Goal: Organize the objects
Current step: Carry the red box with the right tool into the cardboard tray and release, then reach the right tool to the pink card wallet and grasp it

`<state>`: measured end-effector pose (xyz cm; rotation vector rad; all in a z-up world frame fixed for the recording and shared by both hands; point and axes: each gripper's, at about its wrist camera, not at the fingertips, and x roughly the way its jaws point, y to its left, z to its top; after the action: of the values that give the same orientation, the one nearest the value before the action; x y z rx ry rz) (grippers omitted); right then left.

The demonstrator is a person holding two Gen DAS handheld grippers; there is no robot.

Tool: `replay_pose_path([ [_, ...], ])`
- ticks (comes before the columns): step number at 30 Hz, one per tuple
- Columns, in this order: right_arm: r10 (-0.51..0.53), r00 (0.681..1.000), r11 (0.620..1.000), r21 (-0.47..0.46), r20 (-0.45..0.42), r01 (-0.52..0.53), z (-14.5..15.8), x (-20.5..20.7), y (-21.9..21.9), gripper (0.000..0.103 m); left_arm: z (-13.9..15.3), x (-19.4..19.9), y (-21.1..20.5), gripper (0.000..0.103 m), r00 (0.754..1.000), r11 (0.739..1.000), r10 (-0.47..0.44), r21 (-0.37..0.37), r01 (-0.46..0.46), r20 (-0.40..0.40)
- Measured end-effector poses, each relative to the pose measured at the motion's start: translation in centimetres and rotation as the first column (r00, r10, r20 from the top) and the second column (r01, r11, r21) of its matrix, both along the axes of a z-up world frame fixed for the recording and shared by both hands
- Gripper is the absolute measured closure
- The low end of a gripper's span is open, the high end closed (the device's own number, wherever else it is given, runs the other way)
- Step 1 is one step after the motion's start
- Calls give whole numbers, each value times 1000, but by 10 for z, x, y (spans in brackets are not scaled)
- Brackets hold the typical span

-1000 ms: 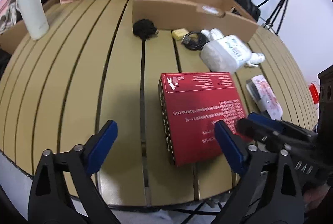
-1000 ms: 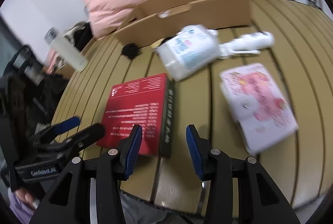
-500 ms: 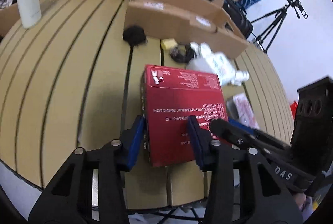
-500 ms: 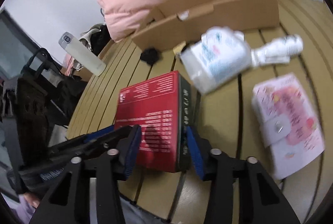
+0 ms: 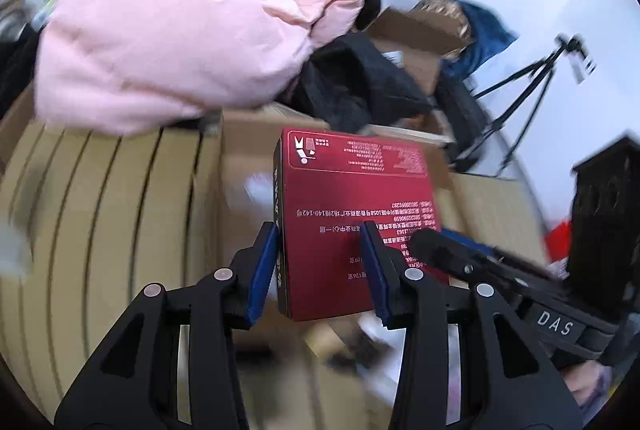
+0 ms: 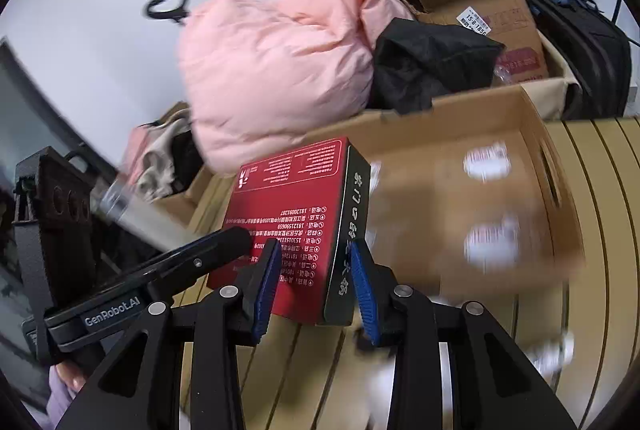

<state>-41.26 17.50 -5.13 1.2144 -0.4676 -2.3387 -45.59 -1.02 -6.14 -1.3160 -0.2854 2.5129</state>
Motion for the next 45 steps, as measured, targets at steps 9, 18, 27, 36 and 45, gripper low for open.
replay_pose_path([
  [9,-12,980,998,62,197,0,-89,-124,-34,60,-52,-44,-8,42,997,992,32,-124,-24,63],
  [18,-20,1000,978,208,16,16,-46,-83,-13,11,3,22,-12,24,992,971,58,-223,-82,-114],
  [27,51,985,951,308,-162,1,38,66,34,0,48,192,-34,1,959,949,152,-236,-209,-241],
  [36,61,990,939,344,-130,-12,30,241,55,0,41,352,-6,0,970,951,120,-256,-174,-212],
  [45,-2,998,981,195,-70,15,9,342,78,0,39,406,14,0,974,970,104,-198,-144,-201],
])
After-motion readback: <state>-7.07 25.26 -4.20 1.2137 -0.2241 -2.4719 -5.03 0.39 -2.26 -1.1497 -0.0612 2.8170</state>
